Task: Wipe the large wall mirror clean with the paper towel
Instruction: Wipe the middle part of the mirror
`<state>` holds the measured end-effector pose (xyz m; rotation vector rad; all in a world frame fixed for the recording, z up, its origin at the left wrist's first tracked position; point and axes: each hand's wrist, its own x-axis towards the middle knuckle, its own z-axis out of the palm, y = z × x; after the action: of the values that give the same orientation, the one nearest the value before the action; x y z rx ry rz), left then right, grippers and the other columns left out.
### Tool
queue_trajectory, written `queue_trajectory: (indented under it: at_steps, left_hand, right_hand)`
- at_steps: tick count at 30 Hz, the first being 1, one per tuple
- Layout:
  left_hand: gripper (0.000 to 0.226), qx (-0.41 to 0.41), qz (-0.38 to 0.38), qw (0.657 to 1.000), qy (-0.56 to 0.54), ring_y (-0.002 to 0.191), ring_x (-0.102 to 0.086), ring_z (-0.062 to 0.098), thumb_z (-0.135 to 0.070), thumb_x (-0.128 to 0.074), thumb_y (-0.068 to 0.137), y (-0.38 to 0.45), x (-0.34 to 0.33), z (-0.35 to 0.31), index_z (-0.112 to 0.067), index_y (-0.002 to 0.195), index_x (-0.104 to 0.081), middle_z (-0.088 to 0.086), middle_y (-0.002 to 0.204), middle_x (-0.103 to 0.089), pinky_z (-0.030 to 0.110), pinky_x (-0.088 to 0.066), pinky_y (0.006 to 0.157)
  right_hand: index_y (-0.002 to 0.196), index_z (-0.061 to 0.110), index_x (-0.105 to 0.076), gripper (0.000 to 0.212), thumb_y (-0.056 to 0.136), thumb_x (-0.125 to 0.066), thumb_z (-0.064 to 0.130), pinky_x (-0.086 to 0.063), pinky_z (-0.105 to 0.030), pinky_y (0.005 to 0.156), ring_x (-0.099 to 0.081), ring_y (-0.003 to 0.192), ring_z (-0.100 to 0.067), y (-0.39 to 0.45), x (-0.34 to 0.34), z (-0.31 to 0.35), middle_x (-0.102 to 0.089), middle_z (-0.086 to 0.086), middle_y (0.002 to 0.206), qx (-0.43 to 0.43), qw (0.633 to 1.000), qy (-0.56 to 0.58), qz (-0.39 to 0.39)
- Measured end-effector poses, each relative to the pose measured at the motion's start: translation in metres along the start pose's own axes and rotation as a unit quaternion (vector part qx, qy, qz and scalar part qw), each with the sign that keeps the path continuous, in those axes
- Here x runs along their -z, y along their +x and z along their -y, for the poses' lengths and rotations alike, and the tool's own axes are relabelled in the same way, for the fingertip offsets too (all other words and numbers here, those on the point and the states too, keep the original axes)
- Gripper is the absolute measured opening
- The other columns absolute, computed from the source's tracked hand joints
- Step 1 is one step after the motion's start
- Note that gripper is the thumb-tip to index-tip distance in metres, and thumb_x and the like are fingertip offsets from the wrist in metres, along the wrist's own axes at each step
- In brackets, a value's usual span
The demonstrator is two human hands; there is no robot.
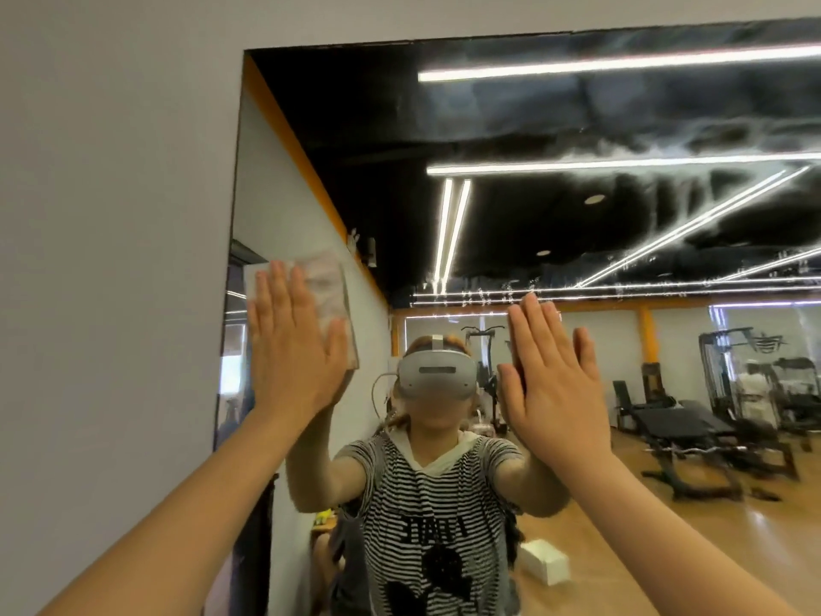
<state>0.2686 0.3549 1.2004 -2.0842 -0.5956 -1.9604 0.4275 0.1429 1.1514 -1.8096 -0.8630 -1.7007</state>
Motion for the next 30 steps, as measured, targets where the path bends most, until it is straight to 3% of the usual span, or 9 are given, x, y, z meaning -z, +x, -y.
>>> queue_trajectory:
  at_steps: [3, 8, 14, 17, 21, 24, 30]
  left_hand:
    - [0.070, 0.026, 0.005, 1.000, -0.003, 0.149, 0.004, 0.033, -0.041, -0.021, 0.098, -0.003, -0.003, -0.027, -0.003, 0.153, -0.001, 0.019, 0.161, 0.001, 0.044, 0.003, 0.120]
    - [0.074, -0.047, 0.037, 0.998, -0.008, 0.147, 0.016, 0.028, -0.049, 0.001, 0.087, -0.010, -0.011, -0.080, -0.010, 0.148, 0.017, 0.015, 0.160, 0.014, 0.040, 0.013, 0.117]
    - [0.073, -0.133, 0.053, 0.990, 0.007, 0.146, 0.020, 0.022, -0.054, -0.007, 0.090, -0.005, -0.007, -0.038, -0.016, 0.147, 0.019, 0.007, 0.156, 0.022, 0.029, 0.022, 0.114]
    - [0.075, -0.113, 0.052, 0.992, 0.024, 0.145, 0.018, 0.020, -0.055, -0.010, 0.090, -0.002, 0.001, -0.001, -0.014, 0.148, 0.016, 0.007, 0.157, 0.018, 0.023, 0.027, 0.110]
    - [0.078, -0.051, 0.032, 0.998, 0.030, 0.148, 0.006, 0.027, -0.052, -0.010, 0.091, -0.003, 0.001, 0.008, -0.006, 0.152, 0.004, 0.016, 0.162, 0.001, 0.037, 0.009, 0.119]
    - [0.076, -0.001, 0.013, 1.000, 0.020, 0.149, 0.003, 0.030, -0.048, -0.008, 0.091, -0.005, -0.005, -0.018, -0.004, 0.153, 0.002, 0.018, 0.161, 0.000, 0.040, 0.007, 0.119]
    - [0.075, -0.059, 0.020, 0.998, -0.011, 0.145, 0.021, 0.024, -0.049, -0.001, 0.087, -0.002, -0.011, -0.087, -0.010, 0.150, 0.015, 0.014, 0.161, 0.013, 0.039, 0.014, 0.116]
  right_hand:
    - [0.153, 0.015, -0.021, 0.060, 0.098, -0.029, 0.037, -0.009, -0.043, 0.117, -0.011, 0.148, -0.019, 0.000, -0.002, 0.001, -0.017, -0.004, 0.160, 0.000, 1.000, -0.003, -0.008]
    - [0.153, 0.015, -0.022, 0.059, 0.098, -0.031, 0.037, -0.005, -0.039, 0.118, -0.011, 0.148, -0.018, 0.000, -0.002, -0.001, -0.017, -0.003, 0.160, 0.007, 1.000, 0.000, -0.004]
    - [0.154, 0.018, -0.020, 0.059, 0.099, -0.028, 0.041, -0.001, -0.036, 0.119, -0.007, 0.149, -0.014, 0.001, -0.001, -0.002, -0.012, 0.000, 0.160, 0.001, 1.000, 0.001, 0.016]
    - [0.154, 0.019, -0.017, 0.060, 0.100, -0.024, 0.042, -0.001, -0.035, 0.119, -0.006, 0.149, -0.014, 0.001, 0.000, -0.002, -0.010, 0.001, 0.161, -0.002, 1.000, -0.005, 0.023]
    - [0.153, 0.016, -0.020, 0.059, 0.099, -0.027, 0.039, 0.000, -0.037, 0.119, -0.009, 0.148, -0.016, 0.000, 0.000, 0.002, -0.014, -0.002, 0.160, -0.003, 1.000, -0.004, 0.010]
    - [0.153, 0.015, -0.019, 0.059, 0.099, -0.028, 0.037, -0.004, -0.040, 0.119, -0.009, 0.149, -0.018, -0.001, -0.003, 0.003, -0.016, -0.004, 0.160, -0.002, 1.000, -0.005, -0.001]
    - [0.153, 0.014, -0.022, 0.059, 0.099, -0.029, 0.037, -0.005, -0.039, 0.119, -0.012, 0.149, -0.020, 0.000, -0.004, 0.000, -0.018, -0.005, 0.160, 0.006, 1.000, 0.000, -0.011]
